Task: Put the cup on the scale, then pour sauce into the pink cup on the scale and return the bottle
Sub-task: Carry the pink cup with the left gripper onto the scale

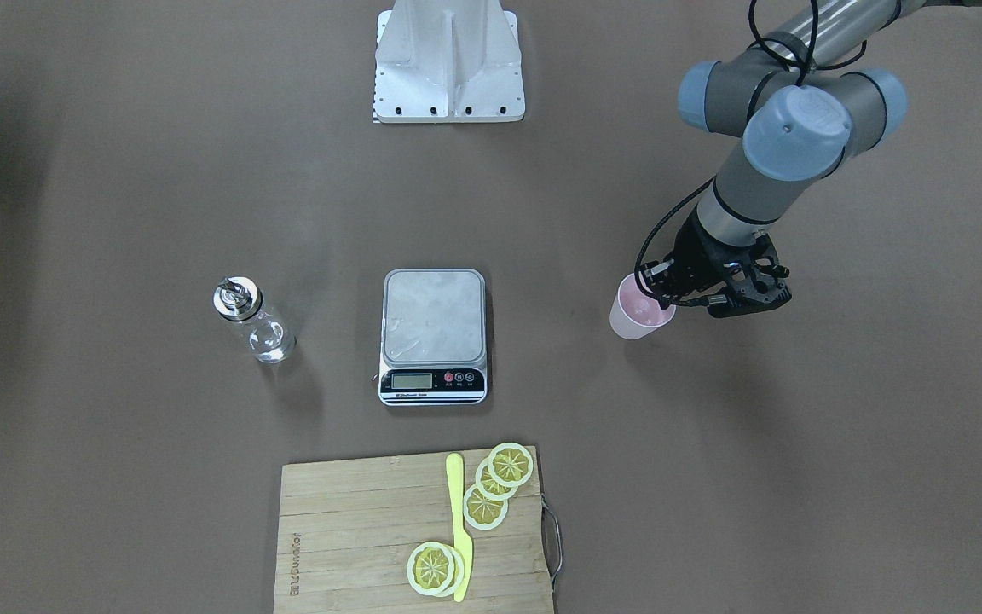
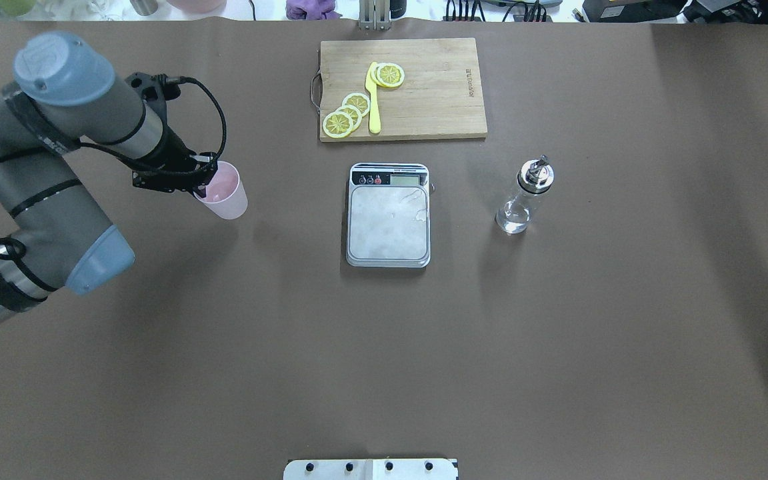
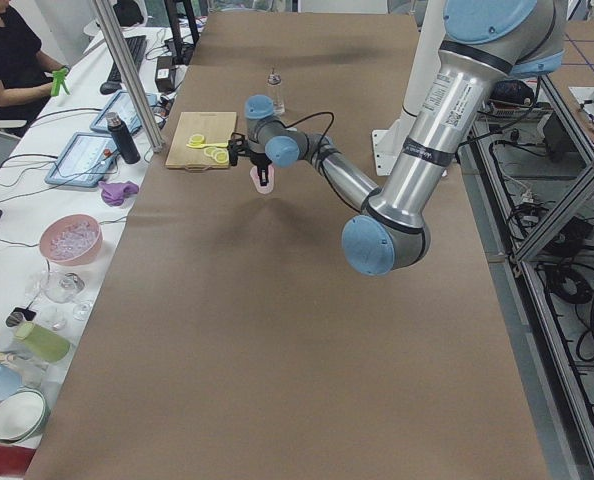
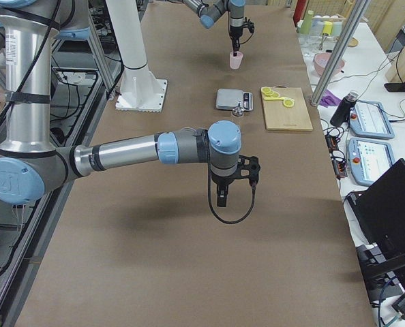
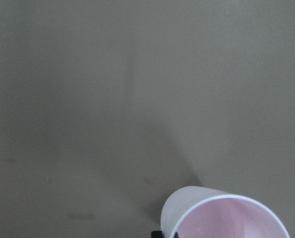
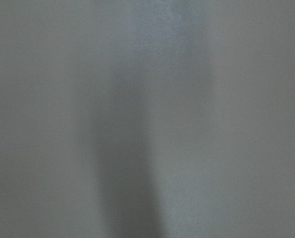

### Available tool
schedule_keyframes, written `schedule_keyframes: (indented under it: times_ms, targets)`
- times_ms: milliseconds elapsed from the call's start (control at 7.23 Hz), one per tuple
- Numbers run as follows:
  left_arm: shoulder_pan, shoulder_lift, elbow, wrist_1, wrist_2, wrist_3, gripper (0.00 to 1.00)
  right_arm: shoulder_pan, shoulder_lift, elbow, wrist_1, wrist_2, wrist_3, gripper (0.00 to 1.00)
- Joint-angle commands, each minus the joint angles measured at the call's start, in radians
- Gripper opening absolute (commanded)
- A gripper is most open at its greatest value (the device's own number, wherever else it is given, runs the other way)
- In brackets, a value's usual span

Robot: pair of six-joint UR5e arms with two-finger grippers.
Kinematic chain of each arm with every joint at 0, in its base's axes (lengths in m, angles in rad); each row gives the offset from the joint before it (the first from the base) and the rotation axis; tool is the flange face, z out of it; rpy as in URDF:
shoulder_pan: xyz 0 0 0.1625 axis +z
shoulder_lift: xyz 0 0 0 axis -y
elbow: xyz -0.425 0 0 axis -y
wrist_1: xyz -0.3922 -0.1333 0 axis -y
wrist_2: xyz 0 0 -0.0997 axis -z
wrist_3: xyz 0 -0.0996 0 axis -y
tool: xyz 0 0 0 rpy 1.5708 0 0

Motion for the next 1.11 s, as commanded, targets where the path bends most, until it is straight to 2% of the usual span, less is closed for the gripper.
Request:
schedule_keyframes:
  times_ms: [0, 277, 415, 692, 830, 969]
  targets:
    - [-0.021, -0.112, -0.023, 0.167, -0.031, -0.046, 0.00, 0.000, 0.001, 0.000, 0.000, 0.003, 0.000, 1.00]
    - [0.026, -0.227, 0.020, 0.158, -0.029, -0.251, 0.00, 0.000, -0.001, 0.000, 0.000, 0.001, 0.000, 1.00]
    - [0.051, -0.320, 0.095, 0.155, -0.025, -0.333, 0.00, 0.000, -0.001, 0.000, 0.000, 0.001, 0.000, 1.00]
    - [0.124, -0.434, 0.254, 0.089, 0.079, -0.439, 0.00, 0.000, 0.001, 0.003, 0.000, 0.003, 0.000, 1.00]
    - [0.132, -0.480, 0.346, 0.034, 0.083, -0.456, 0.00, 0.000, 0.002, 0.006, 0.000, 0.004, 0.000, 1.00]
    - [0.138, -0.538, 0.434, 0.030, 0.084, -0.453, 0.00, 0.000, 0.002, 0.006, 0.000, 0.006, 0.000, 1.00]
